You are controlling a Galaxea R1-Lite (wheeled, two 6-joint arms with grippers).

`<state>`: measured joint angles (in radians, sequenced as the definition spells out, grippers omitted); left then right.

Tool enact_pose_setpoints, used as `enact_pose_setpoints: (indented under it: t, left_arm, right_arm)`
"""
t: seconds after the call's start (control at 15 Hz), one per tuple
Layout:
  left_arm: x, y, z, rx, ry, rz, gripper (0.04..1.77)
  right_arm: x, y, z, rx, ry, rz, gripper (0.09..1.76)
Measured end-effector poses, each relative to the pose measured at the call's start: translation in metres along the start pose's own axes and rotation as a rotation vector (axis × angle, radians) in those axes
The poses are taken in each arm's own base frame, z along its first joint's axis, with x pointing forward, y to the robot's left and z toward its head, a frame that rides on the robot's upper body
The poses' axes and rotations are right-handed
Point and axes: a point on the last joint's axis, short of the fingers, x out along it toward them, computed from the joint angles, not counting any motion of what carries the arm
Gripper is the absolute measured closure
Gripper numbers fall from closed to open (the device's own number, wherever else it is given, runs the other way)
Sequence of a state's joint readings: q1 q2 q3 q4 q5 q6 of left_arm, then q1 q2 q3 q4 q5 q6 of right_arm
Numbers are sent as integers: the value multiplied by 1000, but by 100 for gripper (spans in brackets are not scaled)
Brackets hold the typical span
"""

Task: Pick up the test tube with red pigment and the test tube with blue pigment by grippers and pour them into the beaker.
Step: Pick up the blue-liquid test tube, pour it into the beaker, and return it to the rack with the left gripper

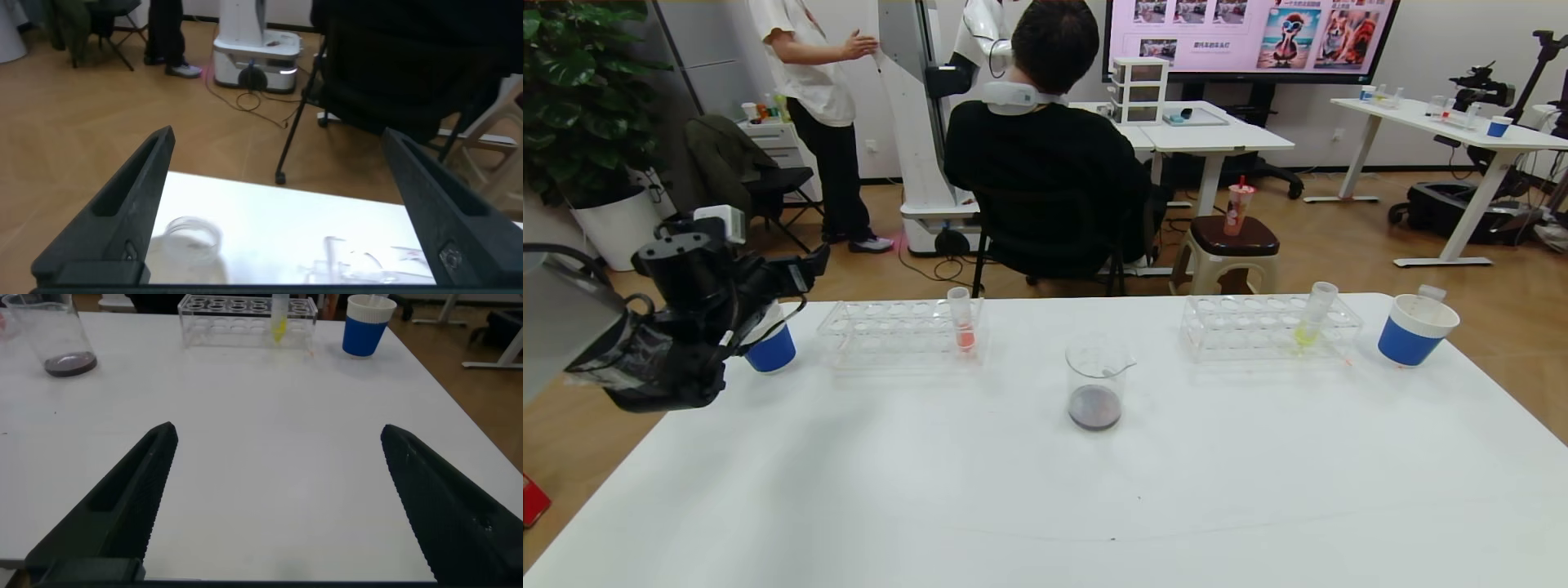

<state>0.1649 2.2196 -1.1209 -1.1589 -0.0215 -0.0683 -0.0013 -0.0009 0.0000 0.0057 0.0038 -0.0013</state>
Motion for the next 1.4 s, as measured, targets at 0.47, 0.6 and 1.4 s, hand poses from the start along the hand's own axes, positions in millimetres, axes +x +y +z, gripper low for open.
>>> enact_pose_setpoints:
  t: [0.47, 0.6, 1.4]
  left_arm:
    - [-26, -78, 63, 30, -88, -140, 6]
    - [-48, -83, 90, 89, -104, -154, 6]
    - [-276, -42, 216, 155, -25, -67, 6]
  right_arm:
    - [0, 0, 0, 0, 0, 0, 11]
    - [0, 0, 0, 0, 0, 0, 11]
    - [0, 0, 0, 0, 0, 0, 11]
